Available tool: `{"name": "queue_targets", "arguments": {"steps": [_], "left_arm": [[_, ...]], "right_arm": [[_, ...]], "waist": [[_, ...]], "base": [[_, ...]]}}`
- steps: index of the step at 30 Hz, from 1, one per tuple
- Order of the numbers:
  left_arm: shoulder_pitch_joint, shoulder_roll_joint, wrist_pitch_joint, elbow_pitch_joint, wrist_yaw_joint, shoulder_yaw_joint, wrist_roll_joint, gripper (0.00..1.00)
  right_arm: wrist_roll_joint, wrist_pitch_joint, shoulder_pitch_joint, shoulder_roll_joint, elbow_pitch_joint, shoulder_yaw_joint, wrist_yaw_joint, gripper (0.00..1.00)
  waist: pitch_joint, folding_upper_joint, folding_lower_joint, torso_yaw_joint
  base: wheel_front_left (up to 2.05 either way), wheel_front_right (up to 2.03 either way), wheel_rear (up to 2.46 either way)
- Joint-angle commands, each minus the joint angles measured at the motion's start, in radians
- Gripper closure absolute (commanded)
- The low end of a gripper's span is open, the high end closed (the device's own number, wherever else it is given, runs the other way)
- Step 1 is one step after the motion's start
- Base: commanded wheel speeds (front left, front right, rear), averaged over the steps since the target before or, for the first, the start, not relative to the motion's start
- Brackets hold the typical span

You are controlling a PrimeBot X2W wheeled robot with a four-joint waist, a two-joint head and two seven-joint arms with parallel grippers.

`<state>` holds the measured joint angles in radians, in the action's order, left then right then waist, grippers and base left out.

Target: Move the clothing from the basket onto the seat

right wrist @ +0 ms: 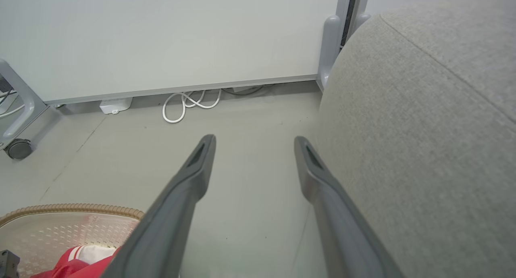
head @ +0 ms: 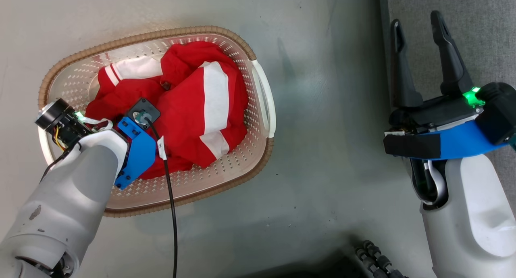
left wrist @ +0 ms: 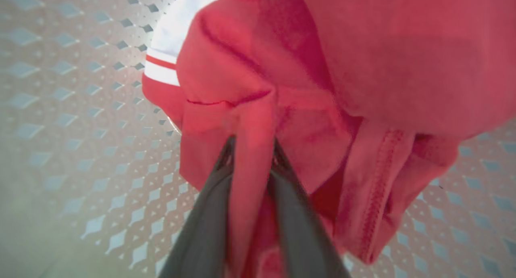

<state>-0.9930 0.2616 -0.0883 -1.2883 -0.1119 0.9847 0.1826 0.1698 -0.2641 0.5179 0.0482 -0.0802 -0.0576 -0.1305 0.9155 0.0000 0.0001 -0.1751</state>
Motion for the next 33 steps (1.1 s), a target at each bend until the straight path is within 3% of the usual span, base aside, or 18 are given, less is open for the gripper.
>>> {"name": "queue_targets", "arguments": {"steps": [1, 11, 33], "left_arm": [[-0.023, 0.004, -0.007, -0.001, -0.004, 0.007, 0.001, 1.0], [-0.015, -0.03, 0.015, -0.001, 0.003, 0.011, 0.026, 1.0], [0.079, -0.159, 0.263, 0.007, -0.015, 0.011, 0.108, 1.0]], "right_arm": [[0.004, -0.001, 0.016, 0.004, 0.003, -0.001, 0.0, 0.0], [0.002, -0.001, 0.018, 0.004, -0.017, 0.005, 0.0, 0.0], [-0.051, -0.001, -0.076, 0.004, -0.065, 0.035, 0.0, 0.0]], "waist": [[0.002, 0.0, -0.0001, -0.002], [-0.041, 0.0, -0.0001, 0.006], [-0.33, 0.0, -0.0001, 0.119]], "base": [[0.0, 0.0, 0.0], [0.0, 0.0, 0.0], [0.0, 0.0, 0.0]]}}
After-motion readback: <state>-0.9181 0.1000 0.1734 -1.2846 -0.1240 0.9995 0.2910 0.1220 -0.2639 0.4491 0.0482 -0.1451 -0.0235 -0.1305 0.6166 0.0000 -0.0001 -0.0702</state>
